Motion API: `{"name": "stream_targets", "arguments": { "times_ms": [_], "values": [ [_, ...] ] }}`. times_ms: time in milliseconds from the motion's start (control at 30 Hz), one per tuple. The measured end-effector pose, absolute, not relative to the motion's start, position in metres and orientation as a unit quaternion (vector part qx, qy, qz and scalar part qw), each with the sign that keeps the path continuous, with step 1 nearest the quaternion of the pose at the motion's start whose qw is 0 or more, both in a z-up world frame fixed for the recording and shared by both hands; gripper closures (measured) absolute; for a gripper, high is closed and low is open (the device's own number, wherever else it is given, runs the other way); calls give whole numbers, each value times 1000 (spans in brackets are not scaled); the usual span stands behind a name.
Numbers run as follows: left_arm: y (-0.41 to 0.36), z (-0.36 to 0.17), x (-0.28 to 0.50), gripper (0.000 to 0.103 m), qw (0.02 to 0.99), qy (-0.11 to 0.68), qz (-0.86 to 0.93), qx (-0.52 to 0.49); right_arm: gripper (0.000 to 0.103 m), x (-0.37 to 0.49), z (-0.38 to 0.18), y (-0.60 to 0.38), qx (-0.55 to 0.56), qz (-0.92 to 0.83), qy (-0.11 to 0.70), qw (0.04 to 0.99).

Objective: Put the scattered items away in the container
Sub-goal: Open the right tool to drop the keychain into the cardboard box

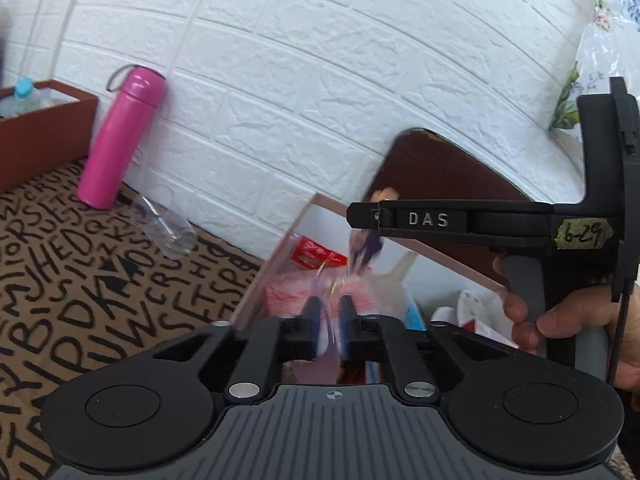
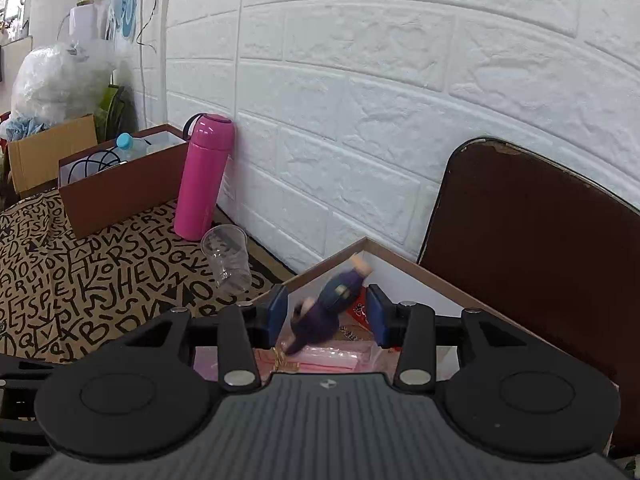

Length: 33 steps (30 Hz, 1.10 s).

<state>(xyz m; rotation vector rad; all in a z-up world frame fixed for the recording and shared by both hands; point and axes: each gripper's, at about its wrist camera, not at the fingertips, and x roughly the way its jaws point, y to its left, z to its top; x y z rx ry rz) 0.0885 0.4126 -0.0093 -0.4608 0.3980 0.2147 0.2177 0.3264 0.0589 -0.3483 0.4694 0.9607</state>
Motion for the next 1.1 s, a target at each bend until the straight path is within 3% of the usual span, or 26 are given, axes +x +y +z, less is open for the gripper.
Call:
{"name": "stream_targets", "arguments": {
  "times_ms": [33,67,200,467,1100],
  "values": [
    [412,-8,87,25,949,194,114,-220,15,216,60,325,-164,452,211,851],
    [411,-8,85,14,953,187,104,-216,15,214,62,323,-164,446,198,857],
    [401,-4,80,13,956,185,111,-198,14,210,68,317,-178,443,184,859],
    [389,3,70,6,955,182,110,-208,4,202,68,295,-180,434,192,862],
    [327,30,38,4,962,168,84,-197,2,157,85,206,-125,456,207,856]
  ]
}}
